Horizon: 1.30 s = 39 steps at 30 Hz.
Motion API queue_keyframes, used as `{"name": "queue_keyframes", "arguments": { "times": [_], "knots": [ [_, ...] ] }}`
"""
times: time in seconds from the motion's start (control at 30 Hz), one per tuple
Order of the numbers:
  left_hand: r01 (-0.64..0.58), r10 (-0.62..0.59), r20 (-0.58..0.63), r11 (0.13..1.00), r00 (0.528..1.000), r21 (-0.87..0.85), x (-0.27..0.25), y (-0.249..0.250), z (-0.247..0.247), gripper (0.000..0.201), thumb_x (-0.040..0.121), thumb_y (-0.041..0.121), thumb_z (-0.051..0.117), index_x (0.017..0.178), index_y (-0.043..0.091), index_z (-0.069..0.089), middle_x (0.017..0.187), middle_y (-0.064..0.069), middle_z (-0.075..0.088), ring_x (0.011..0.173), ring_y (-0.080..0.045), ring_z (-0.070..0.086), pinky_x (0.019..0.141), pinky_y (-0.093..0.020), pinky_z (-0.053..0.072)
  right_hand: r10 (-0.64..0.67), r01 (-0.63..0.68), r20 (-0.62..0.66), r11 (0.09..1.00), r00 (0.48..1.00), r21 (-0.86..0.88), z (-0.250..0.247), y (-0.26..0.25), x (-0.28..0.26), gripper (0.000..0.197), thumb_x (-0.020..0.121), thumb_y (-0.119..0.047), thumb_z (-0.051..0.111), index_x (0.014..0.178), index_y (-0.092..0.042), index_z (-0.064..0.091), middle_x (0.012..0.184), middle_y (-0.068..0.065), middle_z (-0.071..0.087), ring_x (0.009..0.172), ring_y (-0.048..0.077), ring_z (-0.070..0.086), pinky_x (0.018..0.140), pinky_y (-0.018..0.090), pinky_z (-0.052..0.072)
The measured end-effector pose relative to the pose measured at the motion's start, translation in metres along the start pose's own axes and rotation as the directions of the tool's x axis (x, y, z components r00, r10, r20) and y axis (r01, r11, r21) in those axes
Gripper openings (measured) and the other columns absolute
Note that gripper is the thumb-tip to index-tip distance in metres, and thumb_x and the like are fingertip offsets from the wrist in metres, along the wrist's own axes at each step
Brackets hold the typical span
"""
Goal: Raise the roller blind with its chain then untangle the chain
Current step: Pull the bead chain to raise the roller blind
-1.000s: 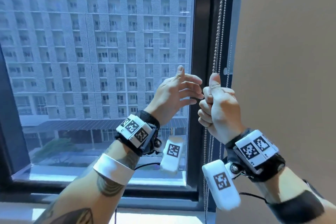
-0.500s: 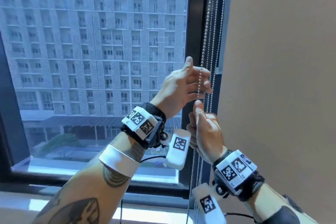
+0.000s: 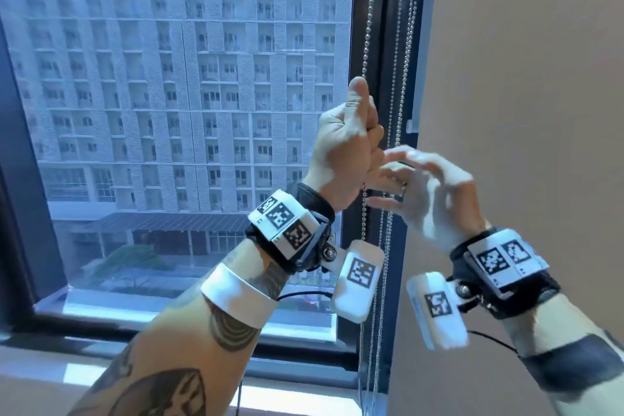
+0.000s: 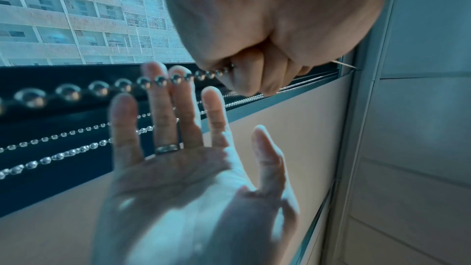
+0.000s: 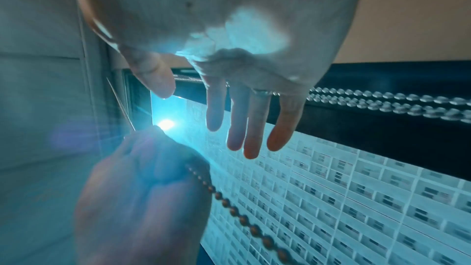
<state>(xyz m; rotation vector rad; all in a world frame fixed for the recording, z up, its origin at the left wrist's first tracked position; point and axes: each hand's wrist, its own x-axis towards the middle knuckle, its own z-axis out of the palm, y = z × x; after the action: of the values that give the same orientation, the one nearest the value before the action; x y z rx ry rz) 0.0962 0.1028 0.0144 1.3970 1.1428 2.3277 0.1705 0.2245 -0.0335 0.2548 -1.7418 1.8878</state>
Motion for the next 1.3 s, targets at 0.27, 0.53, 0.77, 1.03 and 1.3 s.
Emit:
{"name": "queue_keyframes", "arguments": {
  "times": [0.27,0.53,0.77,1.03,1.3],
  "knots": [
    [-0.03,0.03,-0.008,0.998,1.0,0.055,-0.022,-0.024,0.0,0.052,0.112,0.033,0.028,0.065,0.013,0.033,0.038,0.015,0.034,0.026,0.001,0.032,0.033,-0.009,0.025,-0.055,0.055,-0.003,0.992,0.998,0.111,0.003,-0.018,0.007,0.029,0.095,-0.03,0.045,0.099,-0.006,0.062,0.092,0.015,0.071,0.081,0.026,0.068,0.077,0.038,0.053],
    [-0.058,0.06,-0.02,0.993,0.998,0.103,-0.037,-0.039,-0.008,0.05,0.11,0.038,0.033,0.063,0.019,0.034,0.045,0.014,0.025,0.032,-0.002,0.018,0.036,-0.012,0.02,-0.07,0.066,0.02,0.986,0.997,0.154,0.029,-0.047,0.017,0.037,0.093,-0.04,0.055,0.103,-0.005,0.061,0.097,0.021,0.074,0.092,0.033,0.071,0.08,0.037,0.054],
    [-0.006,0.013,-0.045,0.986,0.999,0.168,-0.068,-0.087,-0.029,0.058,0.11,0.036,0.033,0.052,0.027,0.032,0.049,0.011,0.026,0.042,-0.005,0.022,0.041,-0.024,0.017,-0.018,0.013,0.074,0.998,0.997,0.068,0.061,-0.054,0.022,0.042,0.109,-0.046,0.04,0.111,-0.008,0.059,0.084,0.018,0.07,0.074,0.032,0.067,0.068,0.037,0.053],
    [0.142,-0.164,0.126,0.976,0.978,0.164,-0.053,-0.086,-0.049,0.048,0.102,0.048,0.033,0.072,0.024,0.062,0.066,-0.002,0.052,0.056,-0.015,0.042,0.056,-0.033,0.029,0.008,0.011,-0.174,0.994,0.985,0.111,0.073,-0.031,0.032,0.062,0.109,-0.056,0.032,0.056,-0.026,0.023,0.042,-0.008,0.018,0.036,0.011,0.008,0.046,0.019,0.006],
    [0.1,-0.128,0.086,0.956,0.988,0.276,-0.003,-0.043,-0.069,0.084,0.096,0.072,0.019,0.116,0.007,0.067,0.11,-0.015,0.066,0.102,-0.03,0.061,0.101,-0.061,0.045,-0.023,0.047,-0.21,0.992,0.977,0.113,0.056,0.002,0.028,0.06,0.108,-0.057,0.036,0.058,-0.024,0.029,0.04,-0.008,0.022,0.03,0.009,0.014,0.038,0.014,0.013]
  ]
}}
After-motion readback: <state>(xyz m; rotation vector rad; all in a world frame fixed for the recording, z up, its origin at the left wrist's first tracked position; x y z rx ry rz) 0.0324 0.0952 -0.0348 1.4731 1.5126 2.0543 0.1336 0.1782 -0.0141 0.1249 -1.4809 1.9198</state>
